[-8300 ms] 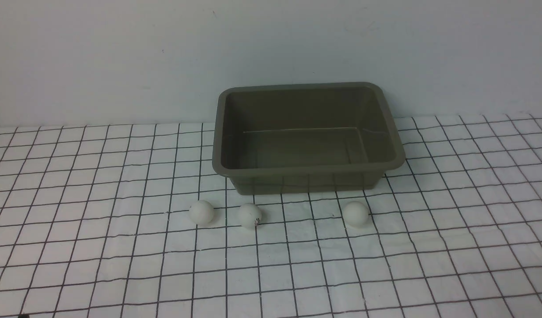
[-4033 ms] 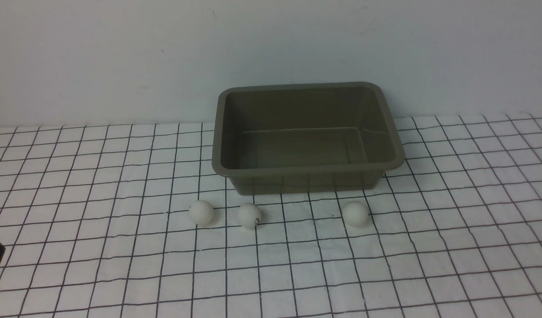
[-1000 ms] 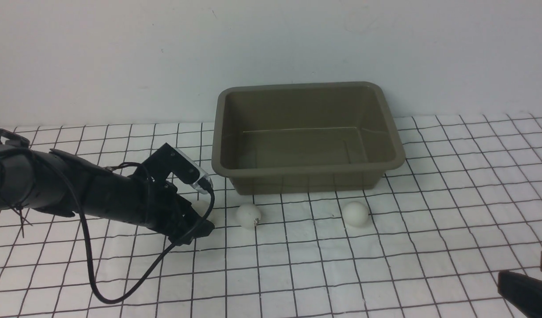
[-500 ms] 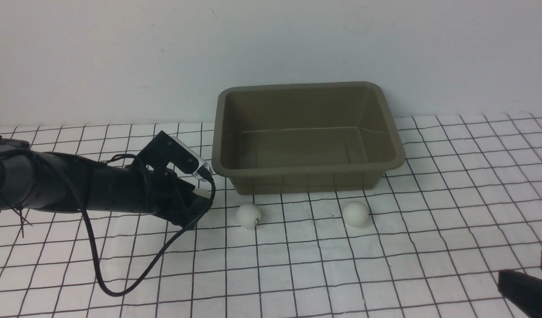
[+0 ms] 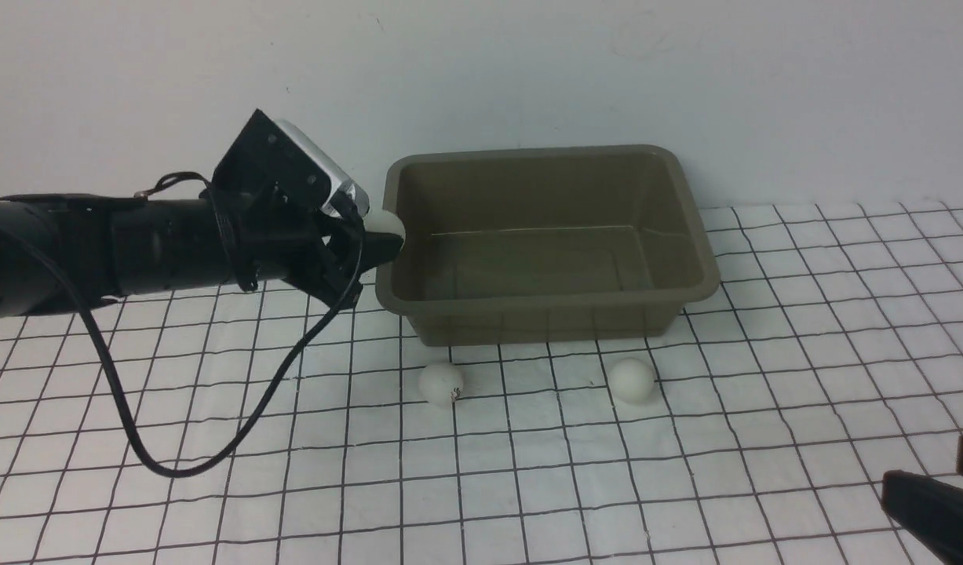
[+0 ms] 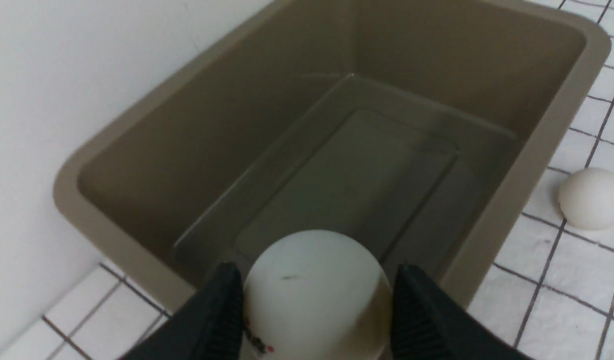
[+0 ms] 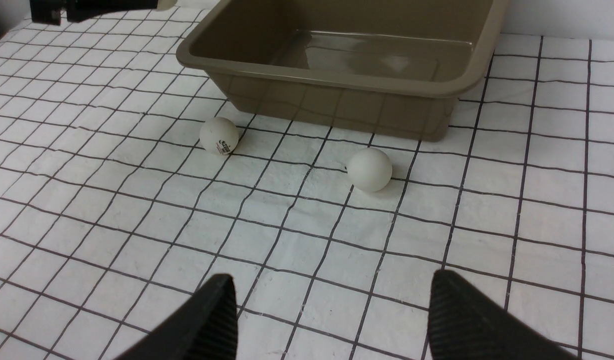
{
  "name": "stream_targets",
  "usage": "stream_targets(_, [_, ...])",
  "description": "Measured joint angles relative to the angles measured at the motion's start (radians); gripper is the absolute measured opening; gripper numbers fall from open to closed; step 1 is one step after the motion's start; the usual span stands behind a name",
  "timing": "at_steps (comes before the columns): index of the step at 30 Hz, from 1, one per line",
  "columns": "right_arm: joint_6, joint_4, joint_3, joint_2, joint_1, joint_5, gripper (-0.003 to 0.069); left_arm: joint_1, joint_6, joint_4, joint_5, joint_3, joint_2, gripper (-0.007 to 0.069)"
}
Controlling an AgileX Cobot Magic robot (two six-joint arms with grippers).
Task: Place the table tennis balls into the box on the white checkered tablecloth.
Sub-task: 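Drop the ball into the bin, then reach for and grasp a ping pong ball on the table beside the basket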
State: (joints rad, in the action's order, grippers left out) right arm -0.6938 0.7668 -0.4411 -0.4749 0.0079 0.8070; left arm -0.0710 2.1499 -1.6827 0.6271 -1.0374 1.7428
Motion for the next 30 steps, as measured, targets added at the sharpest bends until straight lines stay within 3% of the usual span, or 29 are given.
stream_targets(13, [-0.006,0.003,0.000,0.000,0.000,-0.007,0.0462,0.000,0.007,-0.008,0.124,-0.198,0.184,0.0336])
stream_targets(17, [-0.006,0.003,0.000,0.000,0.000,-0.007,0.0462,0.000,-0.074,-0.008,0.109,-0.215,0.202,0.0454])
stream_targets(20, [-0.014,0.003,0.000,0.000,0.000,-0.007,0.0462,0.000,-0.098,-0.008,0.101,-0.218,0.202,0.0503])
stream_targets(26, [-0.043,0.003,0.000,0.000,0.000,0.007,0.0462,0.000,-0.287,0.117,0.096,-0.219,0.150,0.0526])
stream_targets(27, [-0.048,0.004,0.000,0.000,0.000,0.028,0.0462,0.000,-0.379,0.215,0.098,-0.219,0.111,0.0512])
stream_targets(30, [-0.056,0.004,0.000,0.000,0.000,0.040,0.0462,0.000,-0.503,0.352,0.111,-0.219,0.075,0.0499])
